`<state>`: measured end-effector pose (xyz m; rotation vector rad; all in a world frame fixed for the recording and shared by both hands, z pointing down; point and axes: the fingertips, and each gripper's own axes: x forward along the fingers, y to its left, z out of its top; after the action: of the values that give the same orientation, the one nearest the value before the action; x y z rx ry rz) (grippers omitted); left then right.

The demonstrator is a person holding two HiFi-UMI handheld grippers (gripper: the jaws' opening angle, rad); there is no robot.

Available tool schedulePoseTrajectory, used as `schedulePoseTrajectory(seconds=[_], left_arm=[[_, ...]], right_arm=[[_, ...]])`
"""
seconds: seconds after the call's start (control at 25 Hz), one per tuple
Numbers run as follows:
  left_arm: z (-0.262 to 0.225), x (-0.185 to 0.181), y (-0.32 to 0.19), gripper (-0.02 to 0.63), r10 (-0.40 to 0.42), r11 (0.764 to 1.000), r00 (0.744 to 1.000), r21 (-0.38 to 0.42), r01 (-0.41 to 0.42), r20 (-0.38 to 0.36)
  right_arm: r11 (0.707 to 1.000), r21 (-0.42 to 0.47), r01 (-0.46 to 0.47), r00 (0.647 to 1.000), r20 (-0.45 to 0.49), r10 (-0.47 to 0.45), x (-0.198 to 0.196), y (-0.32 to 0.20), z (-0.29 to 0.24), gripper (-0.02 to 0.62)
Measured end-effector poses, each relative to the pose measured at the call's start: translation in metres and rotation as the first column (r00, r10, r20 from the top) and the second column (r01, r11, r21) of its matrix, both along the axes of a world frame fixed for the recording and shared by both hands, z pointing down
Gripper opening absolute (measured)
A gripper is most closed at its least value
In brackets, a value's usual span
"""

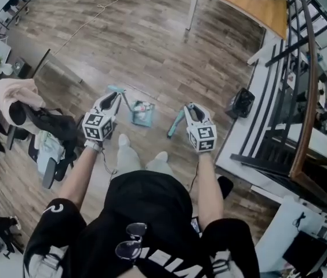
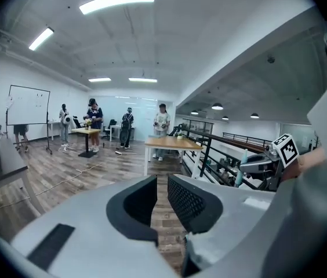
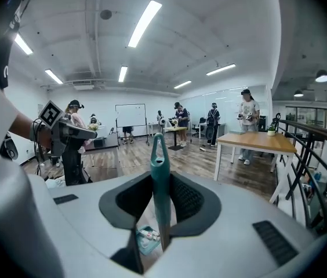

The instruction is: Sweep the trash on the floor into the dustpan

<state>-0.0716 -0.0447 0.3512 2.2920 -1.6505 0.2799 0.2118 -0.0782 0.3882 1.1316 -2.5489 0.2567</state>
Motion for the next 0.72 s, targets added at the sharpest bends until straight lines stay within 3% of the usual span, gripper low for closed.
schedulePoseTrajectory(seconds=[0.2, 0.48, 0.72], left_arm=[[-0.036, 0.006, 0.019, 0.002, 0.000, 0.998, 1.000, 0.070, 0.000, 0.004], [-0.061, 0.019, 0.038, 0.000, 0.021, 0.994, 1.000, 0.112, -0.021, 0.003], [-0.067, 0.025, 0.044, -0.002, 0.022, 0.993, 1.000, 0.120, -0.023, 0.005]], right_arm=[[0.997, 0.061, -0.054, 0.998, 0.022, 0.053, 0.024, 0.005, -0.039, 0.084], [0.988, 0.121, -0.095, 0.995, 0.052, 0.089, 0.037, 0.015, -0.075, 0.084], [0.988, 0.121, -0.096, 0.995, 0.050, 0.091, 0.037, 0.027, -0.084, 0.084]])
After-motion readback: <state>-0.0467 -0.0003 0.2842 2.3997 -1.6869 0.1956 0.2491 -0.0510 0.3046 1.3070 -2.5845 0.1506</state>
